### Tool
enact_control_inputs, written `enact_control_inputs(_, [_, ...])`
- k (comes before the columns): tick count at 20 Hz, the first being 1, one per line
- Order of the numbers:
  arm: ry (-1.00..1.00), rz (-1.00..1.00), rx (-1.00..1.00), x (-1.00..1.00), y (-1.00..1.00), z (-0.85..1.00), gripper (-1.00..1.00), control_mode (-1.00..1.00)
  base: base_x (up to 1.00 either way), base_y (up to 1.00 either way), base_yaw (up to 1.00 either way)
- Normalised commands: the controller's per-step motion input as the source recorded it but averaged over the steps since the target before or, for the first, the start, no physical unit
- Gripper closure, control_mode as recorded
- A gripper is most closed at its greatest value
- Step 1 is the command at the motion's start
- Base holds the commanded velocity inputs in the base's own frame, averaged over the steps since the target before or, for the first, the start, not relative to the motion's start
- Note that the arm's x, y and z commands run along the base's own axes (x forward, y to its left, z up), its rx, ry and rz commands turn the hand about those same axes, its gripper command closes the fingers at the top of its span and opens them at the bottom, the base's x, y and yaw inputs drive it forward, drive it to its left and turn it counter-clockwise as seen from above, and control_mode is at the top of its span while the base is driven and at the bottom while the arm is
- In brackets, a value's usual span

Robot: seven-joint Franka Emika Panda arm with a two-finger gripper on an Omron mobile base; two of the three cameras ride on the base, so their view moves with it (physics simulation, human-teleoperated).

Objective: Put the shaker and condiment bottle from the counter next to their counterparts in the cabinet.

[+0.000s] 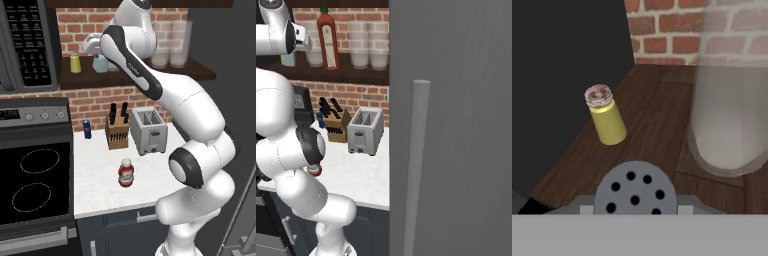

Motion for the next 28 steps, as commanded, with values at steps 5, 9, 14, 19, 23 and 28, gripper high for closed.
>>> enact_control_inputs(5, [0.0,-0.04,0.0,0.17,0.0,0.0,1.0,-1.0,0.0,0.0,0.0])
enact_control_inputs(9, [0.0,-0.04,0.0,0.17,0.0,0.0,1.0,-1.0,0.0,0.0,0.0])
enact_control_inputs(14, [0.0,-0.03,0.0,0.1,0.02,0.0,1.0,-1.0,0.0,0.0,0.0])
enact_control_inputs(19, [0.0,-0.03,0.0,0.12,0.08,0.0,1.0,-1.0,0.0,0.0,0.0])
enact_control_inputs(23, [0.0,-0.04,0.0,0.12,0.14,0.0,1.0,-1.0,0.0,0.0,0.0])
enact_control_inputs(28, [0.0,-0.03,0.0,0.11,0.09,0.0,1.0,-1.0,0.0,0.0,0.0])
